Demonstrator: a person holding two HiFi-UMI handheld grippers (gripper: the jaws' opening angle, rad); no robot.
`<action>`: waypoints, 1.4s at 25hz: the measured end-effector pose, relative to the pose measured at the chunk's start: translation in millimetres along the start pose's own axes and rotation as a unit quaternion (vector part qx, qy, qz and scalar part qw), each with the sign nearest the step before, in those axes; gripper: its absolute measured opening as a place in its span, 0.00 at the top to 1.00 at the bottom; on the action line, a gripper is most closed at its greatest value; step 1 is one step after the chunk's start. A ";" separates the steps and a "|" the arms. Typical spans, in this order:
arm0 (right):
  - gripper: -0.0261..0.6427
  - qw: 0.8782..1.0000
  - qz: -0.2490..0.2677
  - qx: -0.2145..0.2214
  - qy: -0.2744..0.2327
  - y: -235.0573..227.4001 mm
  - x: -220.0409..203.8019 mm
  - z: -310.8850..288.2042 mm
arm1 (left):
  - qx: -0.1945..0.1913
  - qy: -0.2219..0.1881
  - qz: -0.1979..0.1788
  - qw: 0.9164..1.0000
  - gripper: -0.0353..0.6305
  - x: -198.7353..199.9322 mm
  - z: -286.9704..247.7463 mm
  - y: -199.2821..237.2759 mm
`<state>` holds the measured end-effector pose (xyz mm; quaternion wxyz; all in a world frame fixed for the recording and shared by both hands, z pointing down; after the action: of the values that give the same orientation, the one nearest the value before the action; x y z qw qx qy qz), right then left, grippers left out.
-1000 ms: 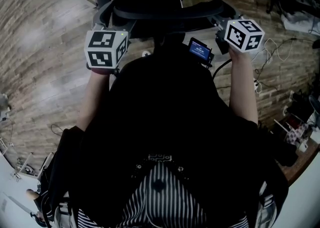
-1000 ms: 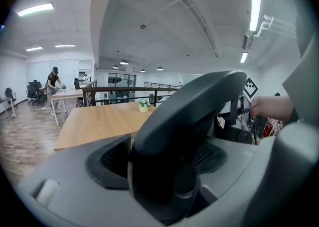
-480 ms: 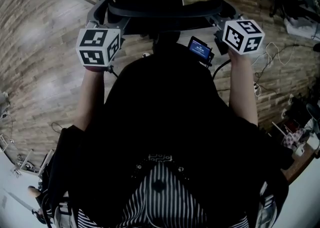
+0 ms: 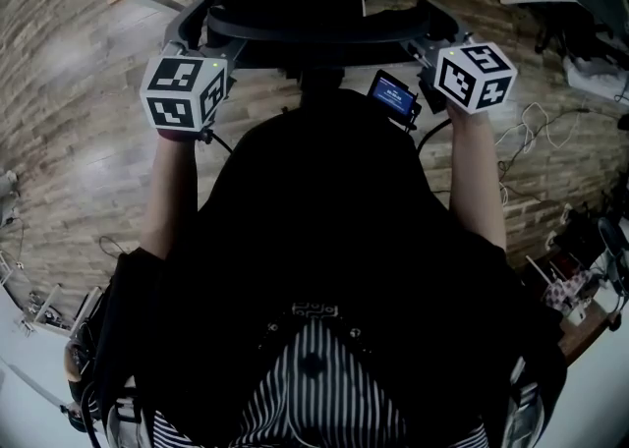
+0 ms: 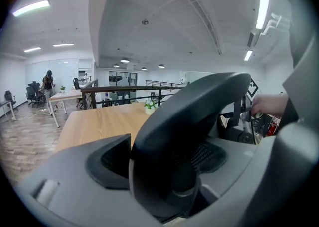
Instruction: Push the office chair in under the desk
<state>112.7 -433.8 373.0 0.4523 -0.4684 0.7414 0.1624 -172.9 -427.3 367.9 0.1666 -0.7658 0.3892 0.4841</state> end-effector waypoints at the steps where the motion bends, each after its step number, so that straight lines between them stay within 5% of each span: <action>1: 0.50 1.000 0.001 0.002 0.001 -3.7 3.4 -3.7 | 0.005 0.005 0.000 1.000 0.44 3.3 -3.7 2.7; 12: 0.50 0.999 0.007 0.036 0.002 -10.6 18.9 -19.3 | 0.043 0.001 0.011 0.999 0.43 12.2 -6.8 12.3; 35: 0.55 0.994 0.059 0.093 0.021 -39.1 94.0 -136.9 | 0.118 -0.021 0.027 0.992 0.44 51.1 -57.5 122.1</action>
<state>60.4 -596.1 376.5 0.4678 -0.3831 0.7889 0.1097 -218.5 -564.2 365.7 0.2504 -0.7197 0.4608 0.4550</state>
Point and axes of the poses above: the fingertips, and each gripper's own axes: z backward along the fingers, y to its left, x out of its top, the point moved 4 cm from there along z, backward along the fingers, and after that the axes turned 6 degrees about -x, right-handed, at the moved point
